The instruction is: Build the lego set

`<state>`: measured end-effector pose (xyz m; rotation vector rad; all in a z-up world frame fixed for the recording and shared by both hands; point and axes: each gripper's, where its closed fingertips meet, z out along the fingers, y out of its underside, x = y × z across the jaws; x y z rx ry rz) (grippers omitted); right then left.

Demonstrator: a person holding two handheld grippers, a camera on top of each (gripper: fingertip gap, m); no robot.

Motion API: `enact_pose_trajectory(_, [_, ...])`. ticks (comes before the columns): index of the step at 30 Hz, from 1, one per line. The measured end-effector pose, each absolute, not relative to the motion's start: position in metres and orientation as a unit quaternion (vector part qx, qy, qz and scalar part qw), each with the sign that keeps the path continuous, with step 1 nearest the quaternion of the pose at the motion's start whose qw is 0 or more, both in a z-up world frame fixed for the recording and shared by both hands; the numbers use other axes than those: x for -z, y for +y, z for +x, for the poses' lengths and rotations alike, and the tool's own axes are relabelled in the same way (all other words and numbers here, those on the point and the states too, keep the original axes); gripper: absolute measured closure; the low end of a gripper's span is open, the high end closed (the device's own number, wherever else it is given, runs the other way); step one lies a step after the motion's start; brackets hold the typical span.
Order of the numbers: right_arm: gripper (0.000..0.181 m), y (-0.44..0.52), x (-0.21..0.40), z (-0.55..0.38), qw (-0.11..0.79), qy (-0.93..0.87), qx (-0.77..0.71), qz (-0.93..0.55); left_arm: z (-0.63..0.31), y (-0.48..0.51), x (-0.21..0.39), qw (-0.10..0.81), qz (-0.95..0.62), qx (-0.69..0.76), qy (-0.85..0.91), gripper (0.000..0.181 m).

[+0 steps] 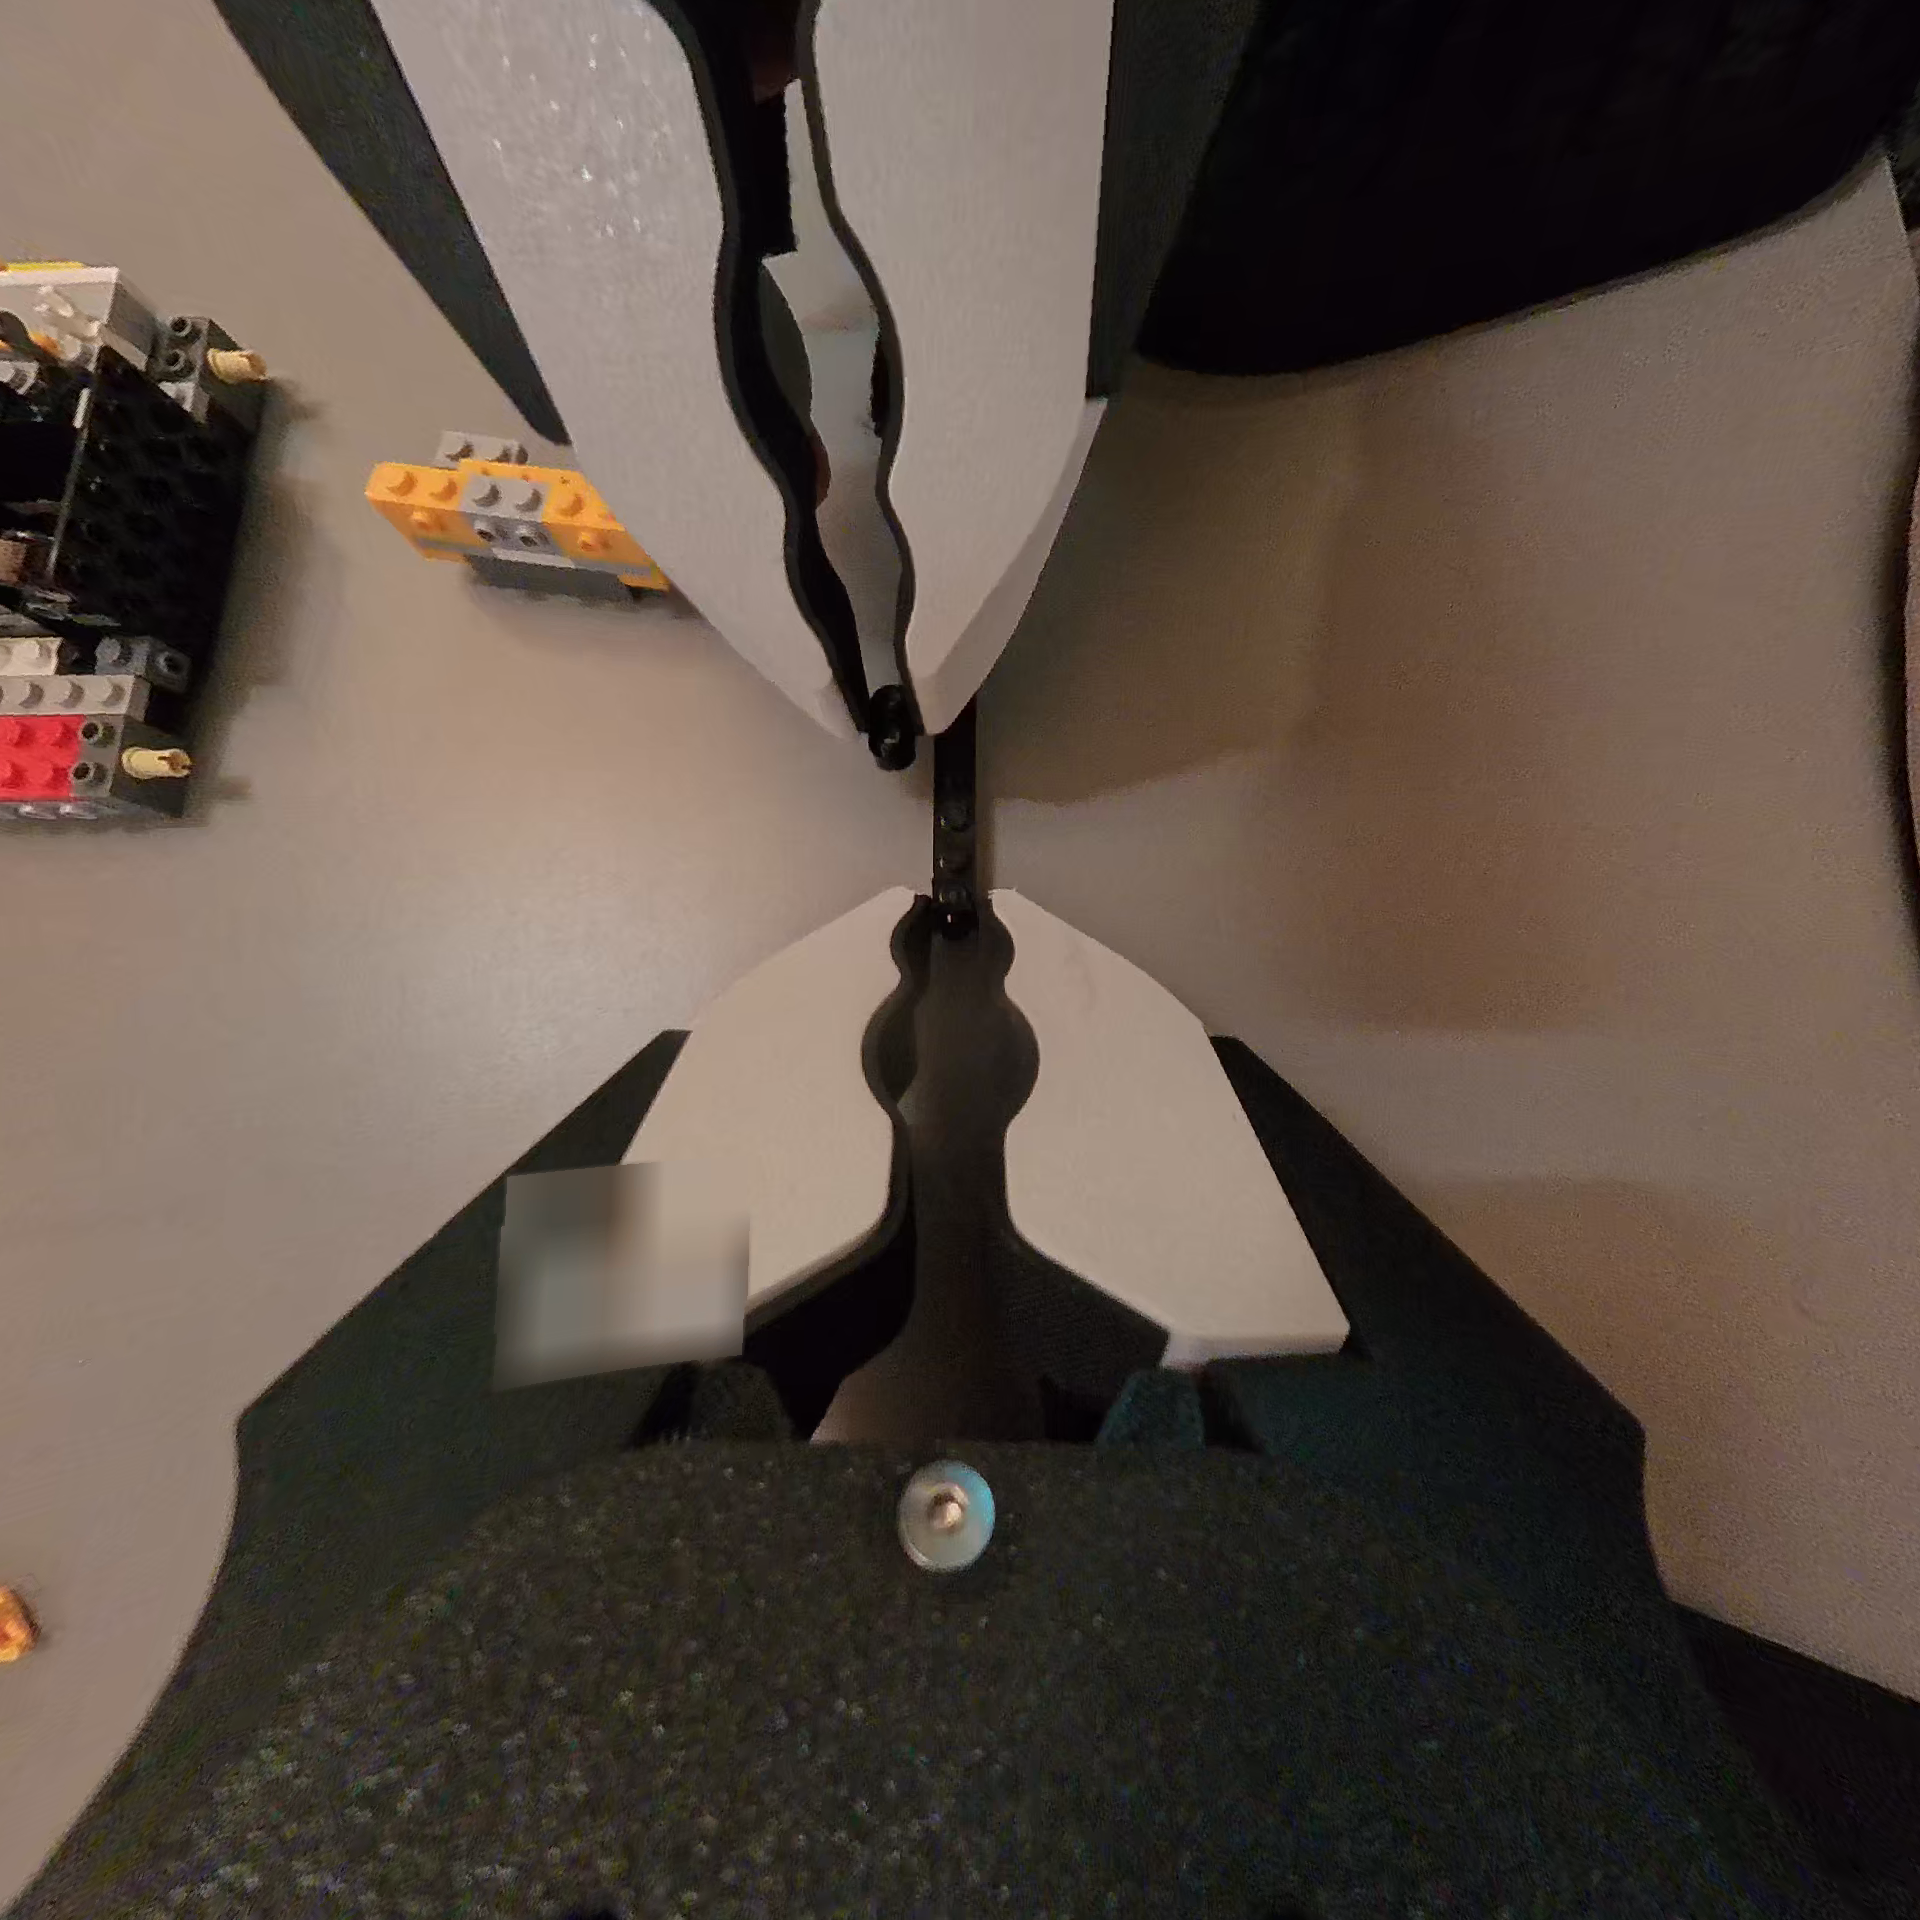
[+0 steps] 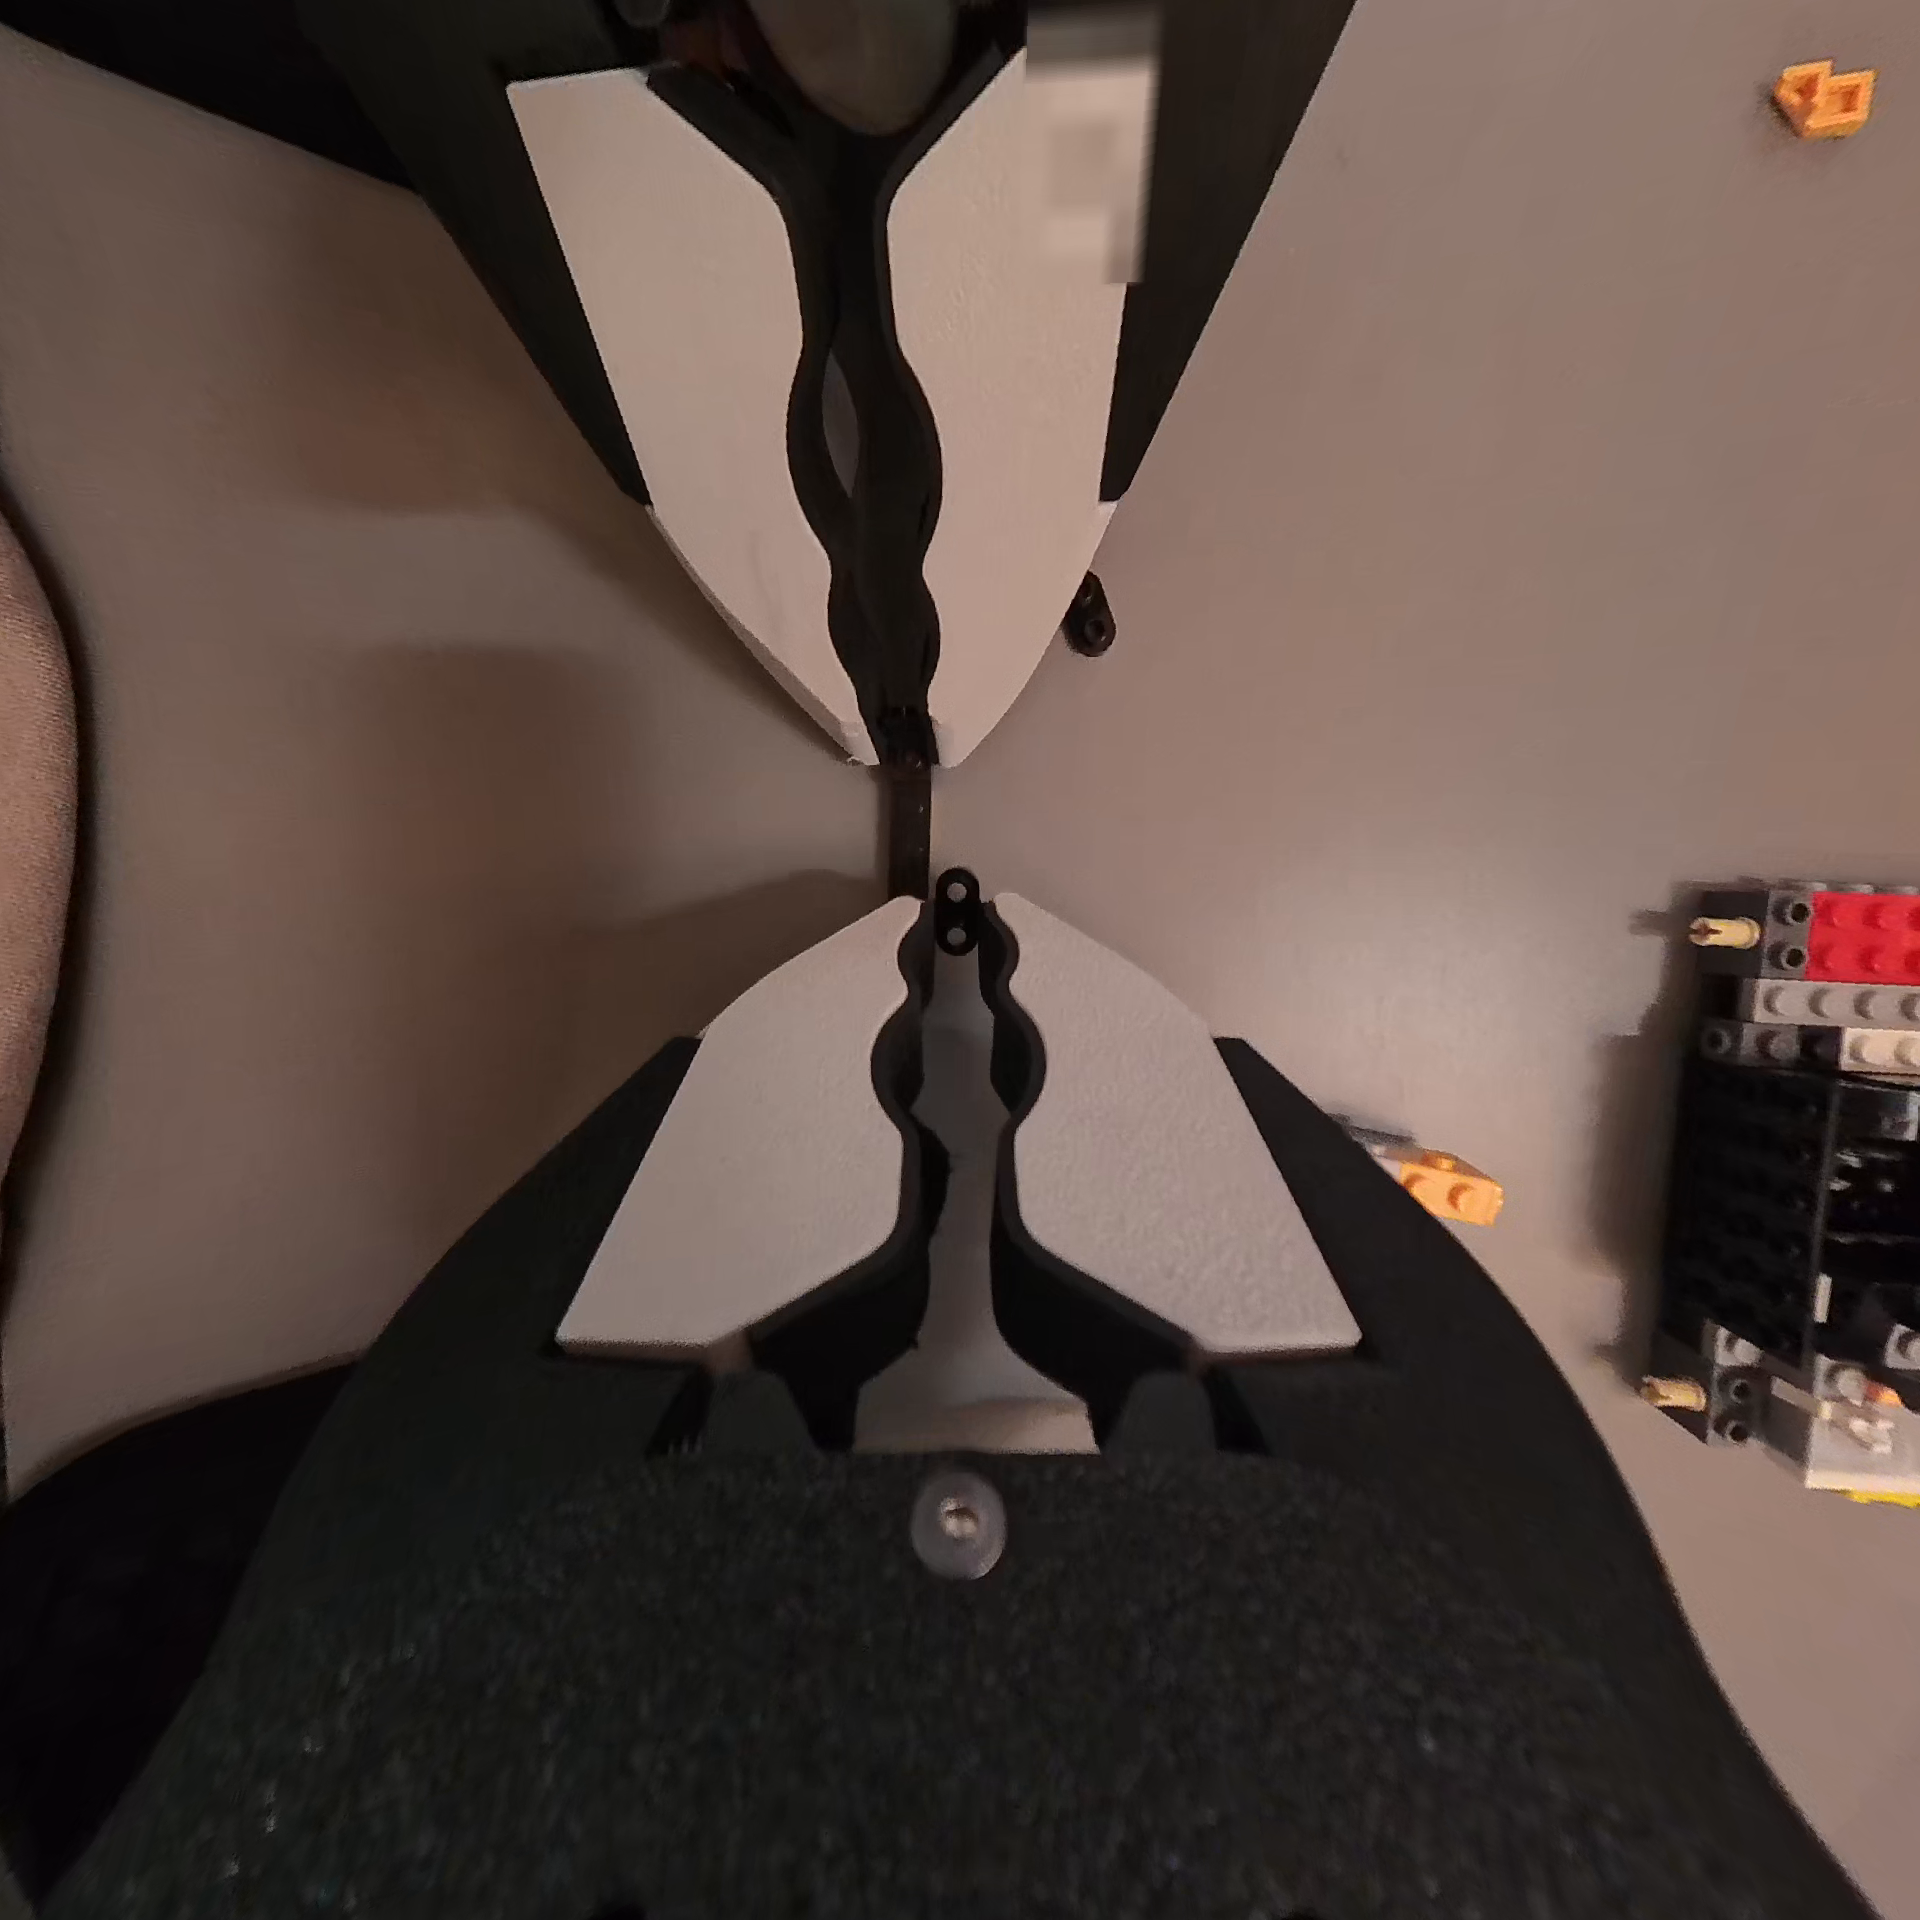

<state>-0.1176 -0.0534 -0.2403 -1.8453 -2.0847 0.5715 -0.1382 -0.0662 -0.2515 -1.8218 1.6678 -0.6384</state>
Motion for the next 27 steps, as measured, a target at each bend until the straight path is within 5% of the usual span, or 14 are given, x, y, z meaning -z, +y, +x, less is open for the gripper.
enact_pose_trajectory(27, [0.171,-0.065,0.250,-0.119,0.110,-0.741,-0.177,-0.639,-0.138,-0.068,0.252,0.288,-0.683,0.240,0.627,0.173])
